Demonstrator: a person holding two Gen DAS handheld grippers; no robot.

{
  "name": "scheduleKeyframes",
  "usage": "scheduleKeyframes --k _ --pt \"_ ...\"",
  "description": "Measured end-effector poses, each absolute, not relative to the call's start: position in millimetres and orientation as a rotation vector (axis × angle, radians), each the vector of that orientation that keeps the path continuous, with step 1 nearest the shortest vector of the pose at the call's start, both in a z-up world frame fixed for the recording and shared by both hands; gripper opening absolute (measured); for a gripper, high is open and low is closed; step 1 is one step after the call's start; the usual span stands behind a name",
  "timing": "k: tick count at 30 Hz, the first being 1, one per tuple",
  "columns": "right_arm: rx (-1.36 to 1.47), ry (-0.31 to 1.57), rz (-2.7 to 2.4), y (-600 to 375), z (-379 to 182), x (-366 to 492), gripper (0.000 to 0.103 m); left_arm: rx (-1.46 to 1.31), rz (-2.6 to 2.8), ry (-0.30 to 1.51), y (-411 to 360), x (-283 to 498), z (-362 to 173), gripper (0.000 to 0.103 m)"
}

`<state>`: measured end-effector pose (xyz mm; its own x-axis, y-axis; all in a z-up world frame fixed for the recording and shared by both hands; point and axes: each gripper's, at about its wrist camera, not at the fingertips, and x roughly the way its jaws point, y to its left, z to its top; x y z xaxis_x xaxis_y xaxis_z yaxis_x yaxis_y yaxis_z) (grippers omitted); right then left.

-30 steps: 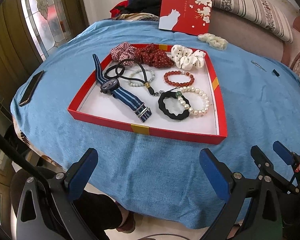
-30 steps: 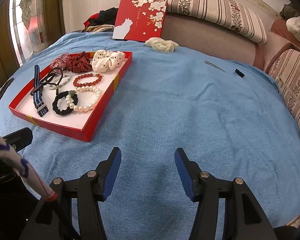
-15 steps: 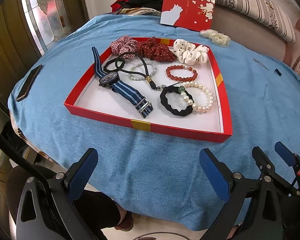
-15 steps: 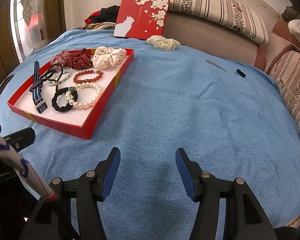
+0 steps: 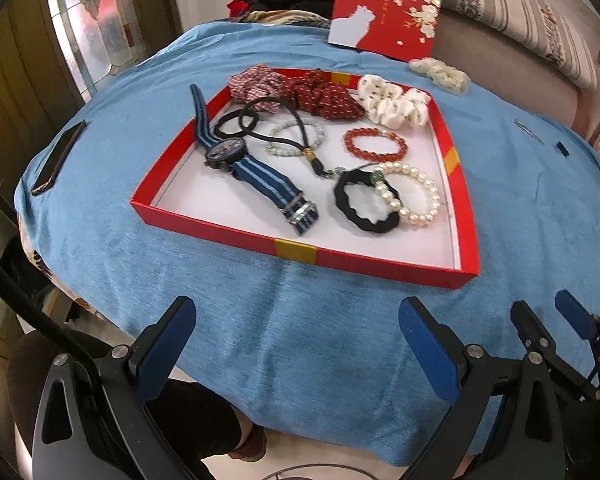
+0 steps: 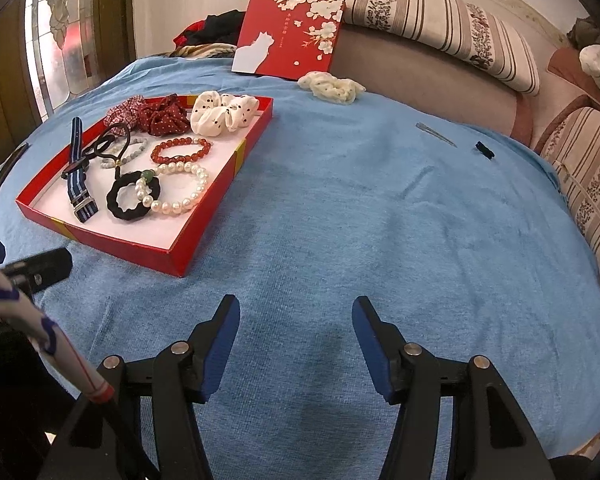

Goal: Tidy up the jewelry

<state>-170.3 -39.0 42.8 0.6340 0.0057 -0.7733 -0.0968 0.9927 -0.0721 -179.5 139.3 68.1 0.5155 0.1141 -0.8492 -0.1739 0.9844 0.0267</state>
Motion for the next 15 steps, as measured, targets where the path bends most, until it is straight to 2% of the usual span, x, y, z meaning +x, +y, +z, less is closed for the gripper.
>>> scheduleKeyframes --k 15 --pt "-0.108 0.864 0.14 -23.5 59.2 -175.2 0.063 -0.069 0.192 0.974 153.0 -179.9 85.1 0.101"
